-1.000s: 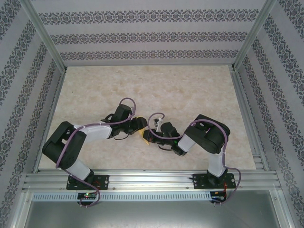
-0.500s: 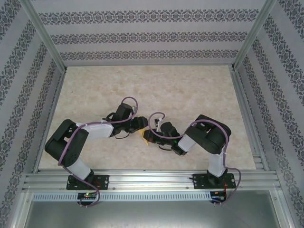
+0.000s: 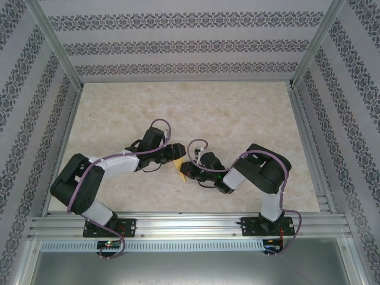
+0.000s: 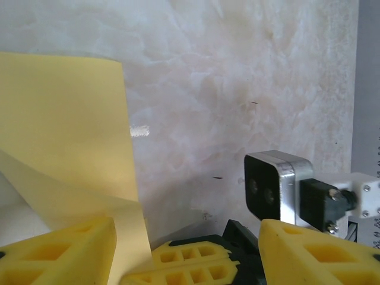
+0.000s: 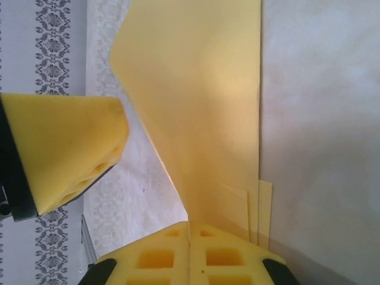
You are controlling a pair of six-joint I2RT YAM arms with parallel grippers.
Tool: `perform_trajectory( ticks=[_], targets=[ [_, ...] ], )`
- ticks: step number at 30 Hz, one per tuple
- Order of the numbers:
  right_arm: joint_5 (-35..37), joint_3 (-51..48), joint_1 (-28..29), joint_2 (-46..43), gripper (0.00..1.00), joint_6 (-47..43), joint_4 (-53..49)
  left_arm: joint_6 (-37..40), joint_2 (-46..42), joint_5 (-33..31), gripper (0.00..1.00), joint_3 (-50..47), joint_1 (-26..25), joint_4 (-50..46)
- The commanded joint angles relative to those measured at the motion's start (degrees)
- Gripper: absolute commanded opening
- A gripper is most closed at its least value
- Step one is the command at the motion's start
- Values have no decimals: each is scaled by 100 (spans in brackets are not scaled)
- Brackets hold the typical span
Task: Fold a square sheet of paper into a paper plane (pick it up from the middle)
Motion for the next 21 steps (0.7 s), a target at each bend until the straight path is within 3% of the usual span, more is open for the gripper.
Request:
perform_trajectory(
  ticks=[1,8,12,18,21],
  targets=[
    [54,-165,-37,237,1,288,-1060,137,-69,66,65,-62,70,107],
    [32,-274,-55,362,1,665,-672,126,25,226,65,-119,66,292],
    [40,-228,-56,271,1,455,-732,106,-280,-76,69,-156,68,42],
    [112,-148,-46,18,1,-296,-1183,11,-718,-1212,82,364,351,-1976],
    [149,-117,-46,-63,1,-572,-1383,-84,-432,-908,82,653,597,-2373]
  ],
)
